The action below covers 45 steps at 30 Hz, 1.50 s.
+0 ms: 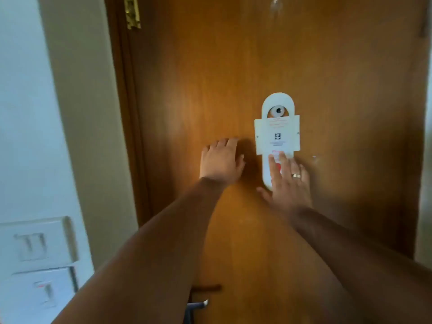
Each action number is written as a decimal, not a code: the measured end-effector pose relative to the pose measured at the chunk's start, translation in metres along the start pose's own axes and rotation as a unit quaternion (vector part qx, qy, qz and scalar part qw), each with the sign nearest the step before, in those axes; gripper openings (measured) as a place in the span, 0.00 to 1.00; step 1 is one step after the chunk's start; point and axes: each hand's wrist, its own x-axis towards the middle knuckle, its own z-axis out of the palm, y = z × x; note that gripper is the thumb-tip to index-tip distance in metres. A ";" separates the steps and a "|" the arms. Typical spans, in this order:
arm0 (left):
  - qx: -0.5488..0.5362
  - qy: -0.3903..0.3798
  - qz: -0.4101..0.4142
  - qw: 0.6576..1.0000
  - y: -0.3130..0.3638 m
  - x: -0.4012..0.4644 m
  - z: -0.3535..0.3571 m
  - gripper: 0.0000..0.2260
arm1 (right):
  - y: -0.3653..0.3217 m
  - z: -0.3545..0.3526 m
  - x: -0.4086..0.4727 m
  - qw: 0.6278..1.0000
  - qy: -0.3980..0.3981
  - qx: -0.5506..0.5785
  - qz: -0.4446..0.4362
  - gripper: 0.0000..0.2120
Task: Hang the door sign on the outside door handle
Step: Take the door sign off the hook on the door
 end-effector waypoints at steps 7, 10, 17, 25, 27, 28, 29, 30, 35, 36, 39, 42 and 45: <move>-0.245 -0.047 -0.143 0.958 0.055 0.108 0.013 0.14 | 0.042 -0.001 0.029 0.918 -0.046 0.242 0.311 0.49; -0.318 -0.037 -0.194 0.927 0.049 0.134 0.018 0.09 | 0.032 0.005 0.043 0.866 -0.065 0.337 0.364 0.52; -0.330 -0.063 -0.224 0.915 0.047 0.154 0.028 0.09 | 0.025 0.019 0.052 0.871 -0.059 0.324 0.365 0.42; -0.383 -0.098 -0.216 0.893 0.036 0.150 0.006 0.06 | 0.054 0.010 0.059 0.851 -0.048 0.437 0.289 0.19; -0.421 -0.086 -0.212 0.878 0.028 0.150 -0.002 0.05 | 0.064 0.002 0.064 0.838 -0.054 0.477 0.260 0.13; -0.436 -0.082 -0.208 0.872 0.023 0.149 -0.007 0.05 | 0.069 -0.003 0.066 0.826 -0.062 0.504 0.244 0.12; -0.446 -0.079 -0.203 0.868 0.018 0.148 -0.013 0.06 | 0.070 -0.009 0.068 0.816 -0.074 0.526 0.227 0.10; -0.455 -0.081 -0.195 0.865 0.014 0.146 -0.016 0.06 | 0.071 -0.014 0.069 0.809 -0.088 0.541 0.212 0.09; -0.484 -0.123 -0.175 0.849 -0.003 0.111 -0.017 0.08 | 0.058 -0.016 0.054 0.773 -0.154 0.587 0.181 0.02; -0.488 -0.133 -0.179 0.844 -0.008 0.099 -0.014 0.08 | 0.051 -0.013 0.046 0.765 -0.159 0.594 0.192 0.05; -0.498 -0.152 -0.209 0.828 -0.020 0.057 -0.003 0.09 | 0.025 0.000 0.019 0.751 -0.171 0.600 0.215 0.07; -0.493 -0.164 -0.232 0.822 -0.033 0.016 0.008 0.09 | -0.002 0.017 -0.011 0.743 -0.175 0.607 0.221 0.05; -0.484 -0.150 -0.264 0.821 -0.050 -0.024 0.018 0.08 | -0.031 0.031 -0.038 0.731 -0.195 0.610 0.235 0.06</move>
